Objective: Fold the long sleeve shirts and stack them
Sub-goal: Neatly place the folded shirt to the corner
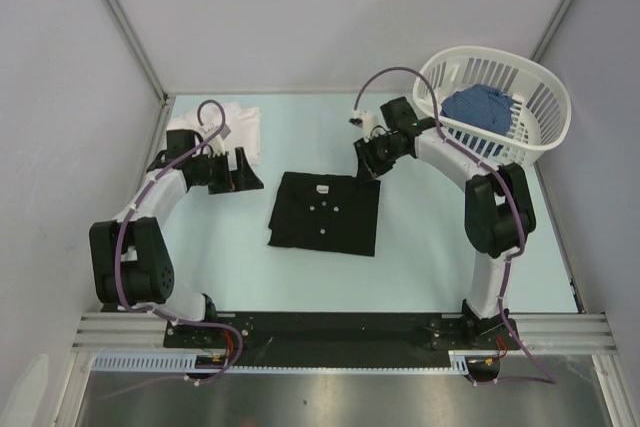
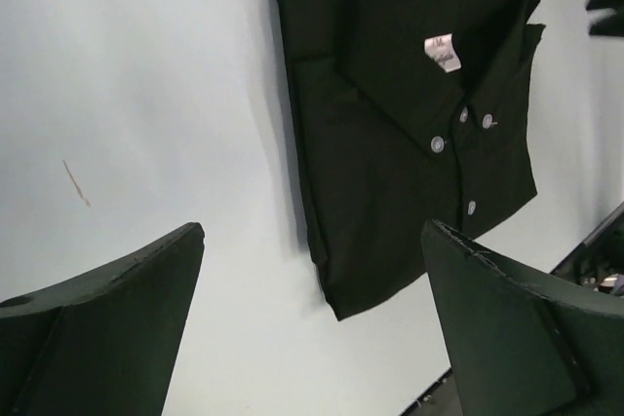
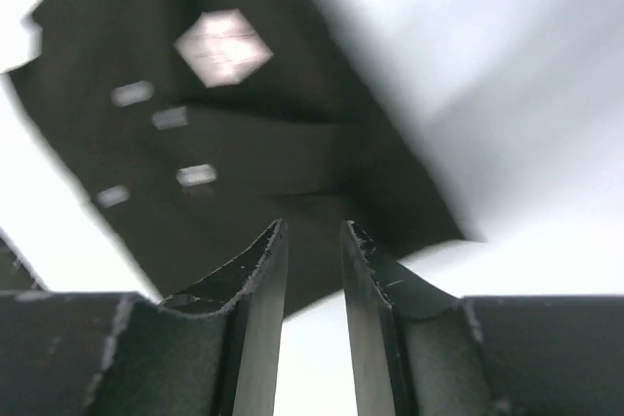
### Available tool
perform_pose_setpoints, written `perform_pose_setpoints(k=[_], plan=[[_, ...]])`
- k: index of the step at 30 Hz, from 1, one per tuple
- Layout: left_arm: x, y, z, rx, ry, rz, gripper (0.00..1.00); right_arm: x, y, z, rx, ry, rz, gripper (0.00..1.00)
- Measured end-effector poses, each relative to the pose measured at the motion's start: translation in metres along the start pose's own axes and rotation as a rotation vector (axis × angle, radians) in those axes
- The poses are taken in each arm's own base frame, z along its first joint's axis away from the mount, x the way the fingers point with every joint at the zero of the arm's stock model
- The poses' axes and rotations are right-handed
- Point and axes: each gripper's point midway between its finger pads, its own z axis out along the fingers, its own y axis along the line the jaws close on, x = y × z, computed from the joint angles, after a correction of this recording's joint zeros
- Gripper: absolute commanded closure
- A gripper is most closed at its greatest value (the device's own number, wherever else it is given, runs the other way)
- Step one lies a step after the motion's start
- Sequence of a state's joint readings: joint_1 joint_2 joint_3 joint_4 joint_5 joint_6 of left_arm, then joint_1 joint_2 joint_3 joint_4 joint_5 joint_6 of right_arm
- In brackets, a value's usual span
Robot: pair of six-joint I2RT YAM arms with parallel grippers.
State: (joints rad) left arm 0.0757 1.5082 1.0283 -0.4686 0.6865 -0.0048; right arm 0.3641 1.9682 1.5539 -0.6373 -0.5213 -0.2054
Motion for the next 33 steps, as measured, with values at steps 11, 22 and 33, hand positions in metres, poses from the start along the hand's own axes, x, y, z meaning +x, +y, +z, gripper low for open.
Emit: perform_pose_setpoints(k=[11,22,33], plan=[[0.052,0.028,0.004,-0.046,0.064,-0.357,0.03,0.007,0.233,0.053,-0.243,-0.076,-0.618,0.62],[0.078,0.041,0.021,-0.02,0.151,-0.542,0.05,0.051,0.251,0.133,-0.311,-0.002,-0.806,0.56],[0.081,0.037,0.023,0.012,0.146,-0.561,0.01,0.047,0.263,0.147,-0.322,-0.046,-0.882,1.0]])
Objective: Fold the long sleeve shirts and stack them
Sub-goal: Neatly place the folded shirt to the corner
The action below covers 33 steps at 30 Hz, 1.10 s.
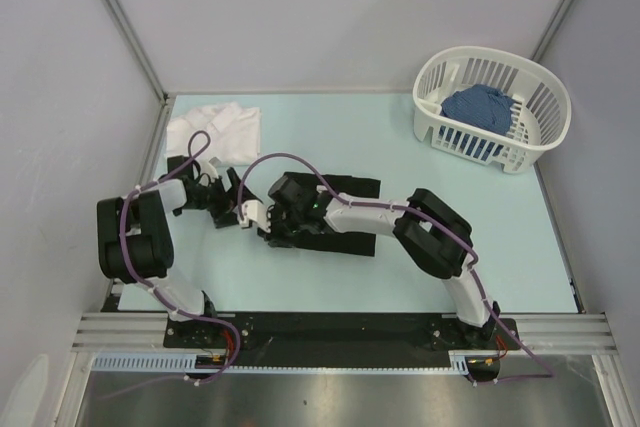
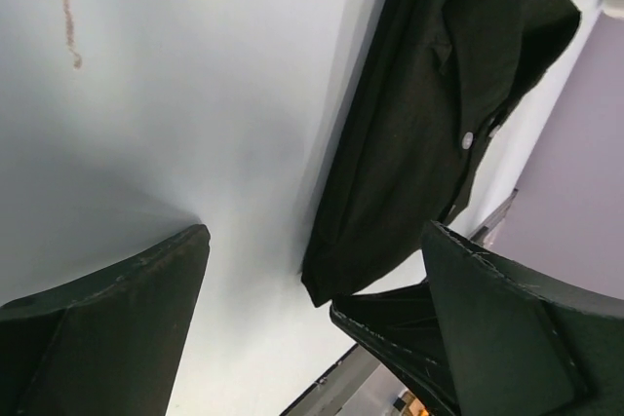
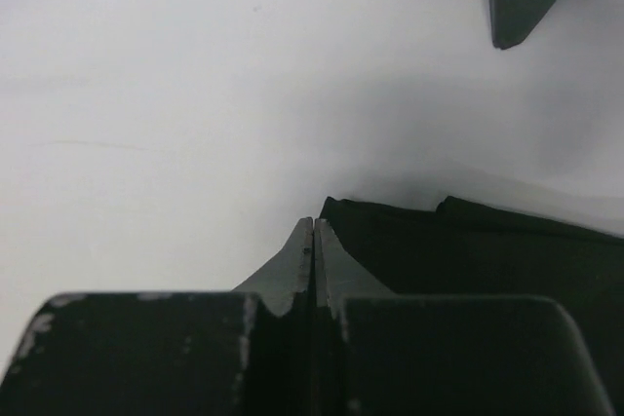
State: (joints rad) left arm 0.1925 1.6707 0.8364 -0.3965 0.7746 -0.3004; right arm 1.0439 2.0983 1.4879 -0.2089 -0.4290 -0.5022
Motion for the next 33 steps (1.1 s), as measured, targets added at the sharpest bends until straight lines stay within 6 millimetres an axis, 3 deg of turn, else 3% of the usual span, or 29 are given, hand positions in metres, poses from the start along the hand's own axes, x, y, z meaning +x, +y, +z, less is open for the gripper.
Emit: perform_pose_setpoints(k=[5,10,11,12,17,23,27,30,31,33], plan=[[0.003,-0.009,0.008,0.074,0.031,-0.018,0.01,-0.001,-0.013,-0.006,0.027,-0.02,0.011,1.0],[0.013,-0.027,0.022,0.148,0.091,-0.003,0.01,-0.012,-0.03,-0.031,0.05,-0.075,0.038,1.0],[0.014,-0.029,0.024,0.153,0.095,-0.002,0.01,-0.017,-0.033,-0.037,0.059,-0.088,0.04,0.81],[0.015,-0.031,0.025,0.157,0.098,-0.002,0.01,-0.02,-0.035,-0.042,0.064,-0.099,0.04,0.72],[0.013,-0.031,0.027,0.146,0.09,-0.024,0.0,-0.034,-0.03,-0.048,0.063,-0.123,0.008,0.56],[0.006,-0.021,0.019,0.108,0.055,-0.057,0.01,-0.031,-0.008,-0.025,0.032,-0.091,-0.044,0.44],[0.007,-0.018,0.016,0.092,0.055,-0.055,0.01,-0.006,-0.006,-0.001,0.023,-0.033,-0.059,0.49],[0.009,-0.016,0.014,0.084,0.058,-0.051,0.01,0.016,-0.008,0.008,0.021,0.016,-0.06,0.76],[0.009,-0.016,0.014,0.083,0.059,-0.051,0.01,0.019,-0.007,0.01,0.018,0.02,-0.062,0.93],[0.01,-0.016,0.014,0.085,0.061,-0.051,0.0,0.019,-0.012,0.009,0.031,0.021,-0.083,1.0]])
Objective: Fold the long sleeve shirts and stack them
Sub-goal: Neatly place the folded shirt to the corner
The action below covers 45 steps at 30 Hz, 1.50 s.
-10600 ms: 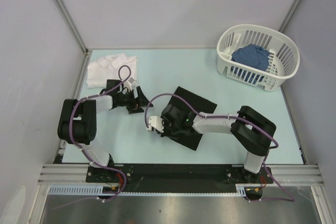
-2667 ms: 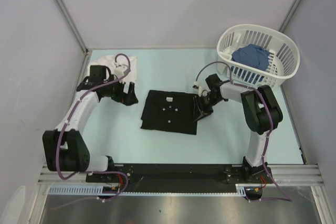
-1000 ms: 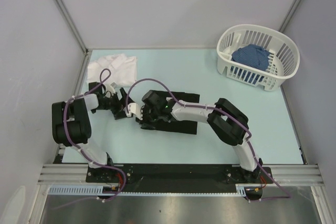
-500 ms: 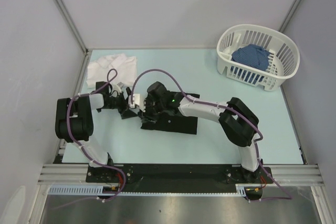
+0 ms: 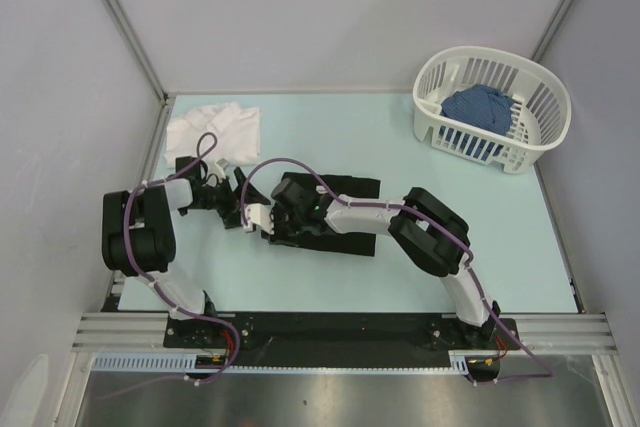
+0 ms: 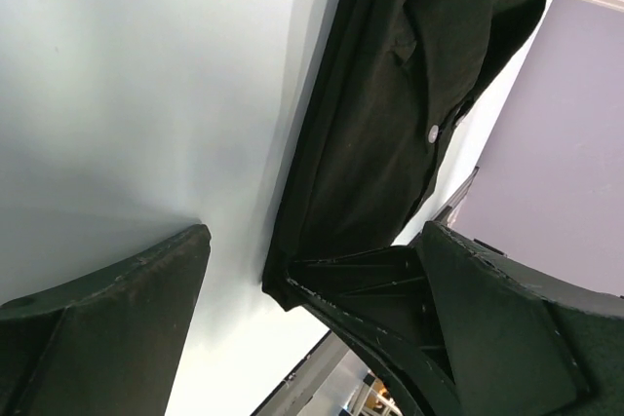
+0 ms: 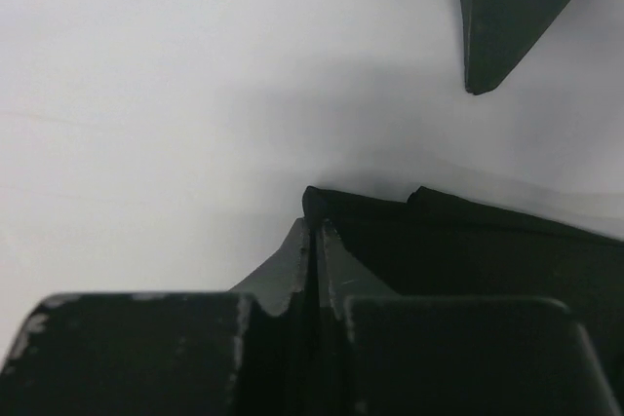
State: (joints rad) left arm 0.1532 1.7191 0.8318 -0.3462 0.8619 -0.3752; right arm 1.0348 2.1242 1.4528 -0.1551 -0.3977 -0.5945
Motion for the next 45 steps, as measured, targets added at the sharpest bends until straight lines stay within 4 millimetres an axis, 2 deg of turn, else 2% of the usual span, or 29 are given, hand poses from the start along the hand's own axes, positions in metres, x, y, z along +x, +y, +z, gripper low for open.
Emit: perform_pose_setpoints(k=[7,12,16,24,26,29,30,32,33,34,35,36,37,38,39,40,45], plan=[[0.008,-0.006,0.006,0.046,0.019,0.021,0.01,0.0,-0.004,-0.006,0.012,-0.006,-0.005,1.0],[0.023,-0.018,0.018,0.09,0.069,0.028,0.01,-0.017,-0.015,-0.027,0.039,-0.056,0.008,1.0],[0.024,-0.022,0.024,0.1,0.08,0.006,0.0,-0.032,-0.024,-0.044,0.059,-0.097,0.008,1.0],[0.024,-0.037,0.042,0.14,0.113,-0.012,0.01,-0.033,-0.023,-0.047,0.046,-0.107,0.014,1.0],[0.029,-0.045,0.051,0.158,0.138,0.003,0.06,-0.033,-0.023,-0.047,0.047,-0.107,0.017,1.0],[0.033,-0.05,0.059,0.174,0.156,0.003,0.25,-0.035,-0.024,-0.047,0.05,-0.112,0.021,1.0],[0.032,-0.049,0.062,0.172,0.157,0.0,0.4,-0.035,-0.024,-0.047,0.052,-0.114,0.024,1.0],[0.032,-0.046,0.067,0.171,0.162,-0.018,0.61,-0.037,-0.025,-0.047,0.055,-0.12,0.029,1.0],[0.028,-0.041,0.071,0.15,0.146,-0.017,0.87,-0.037,-0.025,-0.047,0.057,-0.122,0.032,0.93],[0.026,-0.037,0.074,0.138,0.141,-0.017,0.95,-0.038,-0.026,-0.047,0.062,-0.126,0.035,0.84],[0.025,-0.036,0.076,0.129,0.139,-0.029,1.0,-0.039,-0.027,-0.047,0.067,-0.126,0.041,0.73],[0.022,-0.034,0.079,0.123,0.136,-0.021,1.0,-0.038,-0.029,-0.047,0.078,-0.125,0.047,0.51],[0.016,-0.032,0.082,0.103,0.125,-0.008,1.0,-0.037,-0.029,-0.047,0.084,-0.124,0.06,0.43],[0.009,-0.033,0.086,0.093,0.124,0.003,1.0,-0.037,-0.031,-0.05,0.094,-0.123,0.08,0.31],[-0.001,-0.035,0.089,0.082,0.117,0.03,1.0,-0.036,-0.033,-0.052,0.106,-0.122,0.097,0.1],[-0.014,-0.039,0.092,0.068,0.094,0.07,1.0,-0.037,-0.036,-0.055,0.117,-0.124,0.122,0.01],[-0.09,-0.066,0.09,-0.011,-0.045,0.268,1.0,-0.034,-0.058,-0.086,0.189,-0.146,0.272,0.0]])
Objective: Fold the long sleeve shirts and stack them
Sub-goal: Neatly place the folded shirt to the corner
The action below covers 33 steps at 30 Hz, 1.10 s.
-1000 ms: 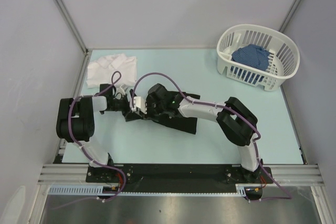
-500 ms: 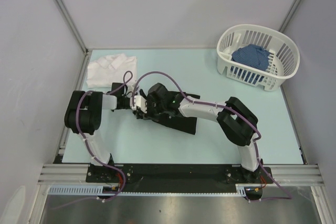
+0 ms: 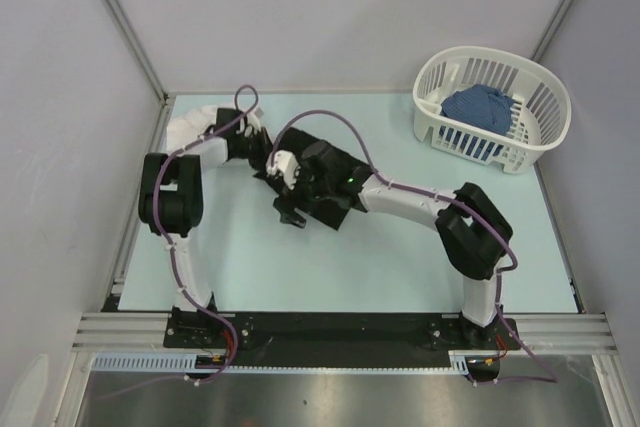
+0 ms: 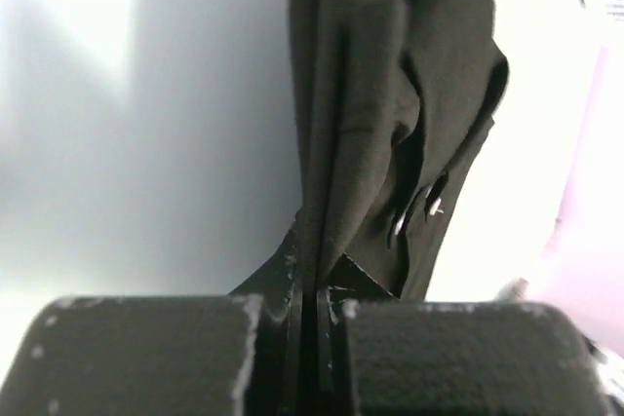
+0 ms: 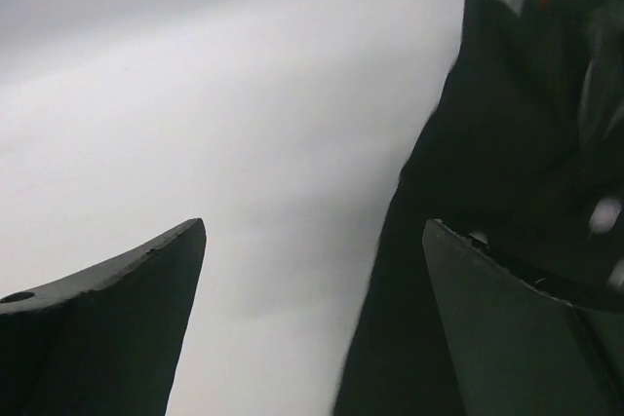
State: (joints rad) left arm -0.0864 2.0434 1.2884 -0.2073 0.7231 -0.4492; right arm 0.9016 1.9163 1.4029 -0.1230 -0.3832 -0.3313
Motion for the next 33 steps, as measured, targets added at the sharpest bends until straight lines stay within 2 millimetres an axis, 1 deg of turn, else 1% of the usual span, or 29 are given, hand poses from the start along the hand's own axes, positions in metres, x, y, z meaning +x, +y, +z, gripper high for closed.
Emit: perform_pose_setpoints(k=[2,5,8,9,12,14,16,21,22,28,33], plan=[[-0.041,-0.005,-0.008,-0.04,-0.07,0.086,1.0,0.0,-0.011,-0.014,0.036,-0.005,0.042,0.0],[-0.099,-0.01,-0.031,-0.106,-0.178,0.204,1.0,0.005,-0.022,-0.033,0.072,0.005,0.087,0.0],[-0.143,-0.014,-0.053,-0.165,-0.259,0.297,1.0,0.009,-0.028,-0.038,0.085,0.012,0.102,0.0],[-0.158,-0.013,-0.064,-0.188,-0.287,0.326,1.0,0.011,-0.029,-0.039,0.089,0.019,0.106,0.0],[-0.183,-0.011,-0.08,-0.235,-0.324,0.382,1.0,0.019,-0.035,-0.044,0.1,0.043,0.119,0.0],[-0.191,-0.008,-0.088,-0.262,-0.327,0.407,1.0,0.023,-0.041,-0.047,0.109,0.056,0.126,0.0],[-0.192,-0.006,-0.096,-0.288,-0.314,0.433,1.0,0.023,-0.048,-0.05,0.124,0.059,0.132,0.0],[-0.183,-0.004,-0.103,-0.312,-0.252,0.507,1.0,0.023,-0.065,-0.057,0.159,0.055,0.131,0.0],[-0.177,-0.001,-0.103,-0.316,-0.223,0.523,1.0,0.024,-0.066,-0.058,0.163,0.057,0.133,0.0],[-0.161,0.002,-0.109,-0.307,-0.15,0.577,0.99,0.027,-0.072,-0.061,0.18,0.063,0.133,0.0],[-0.163,-0.007,-0.12,-0.278,-0.151,0.606,1.0,0.03,-0.075,-0.062,0.186,0.066,0.134,0.0]])
